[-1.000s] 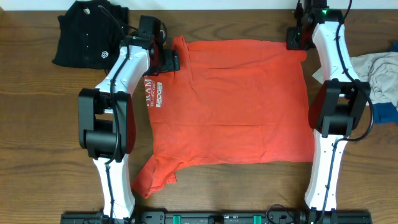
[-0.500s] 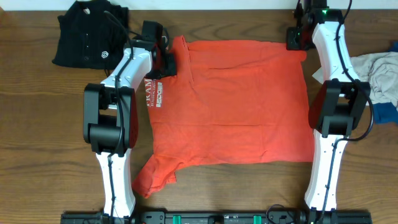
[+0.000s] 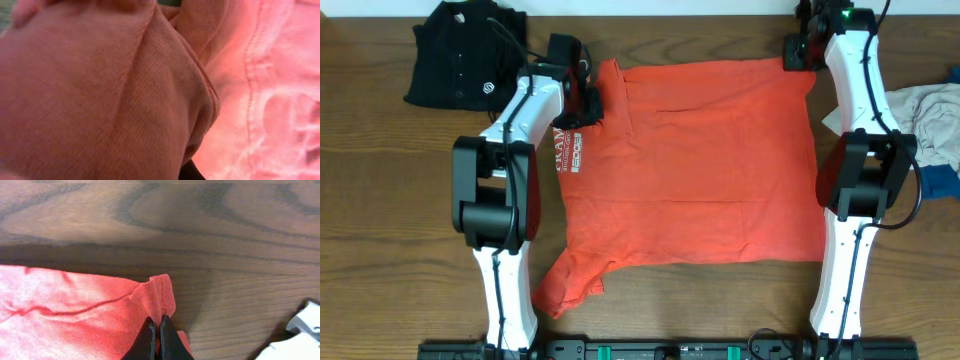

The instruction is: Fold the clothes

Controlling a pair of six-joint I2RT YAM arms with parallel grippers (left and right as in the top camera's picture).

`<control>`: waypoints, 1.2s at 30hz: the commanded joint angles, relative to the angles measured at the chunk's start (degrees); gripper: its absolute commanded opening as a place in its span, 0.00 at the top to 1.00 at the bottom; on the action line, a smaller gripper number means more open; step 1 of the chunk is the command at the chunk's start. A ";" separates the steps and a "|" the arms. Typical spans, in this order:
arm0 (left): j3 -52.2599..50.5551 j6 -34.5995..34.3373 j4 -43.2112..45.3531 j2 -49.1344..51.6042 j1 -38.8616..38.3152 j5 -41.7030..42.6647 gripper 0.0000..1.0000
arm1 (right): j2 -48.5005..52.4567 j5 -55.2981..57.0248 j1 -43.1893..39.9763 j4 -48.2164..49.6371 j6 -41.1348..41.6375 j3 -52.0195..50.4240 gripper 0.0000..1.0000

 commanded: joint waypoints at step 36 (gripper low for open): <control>0.04 3.04 -17.99 -15.08 2.47 4.87 0.94 | -6.43 1.81 0.46 -12.09 3.19 1.14 0.99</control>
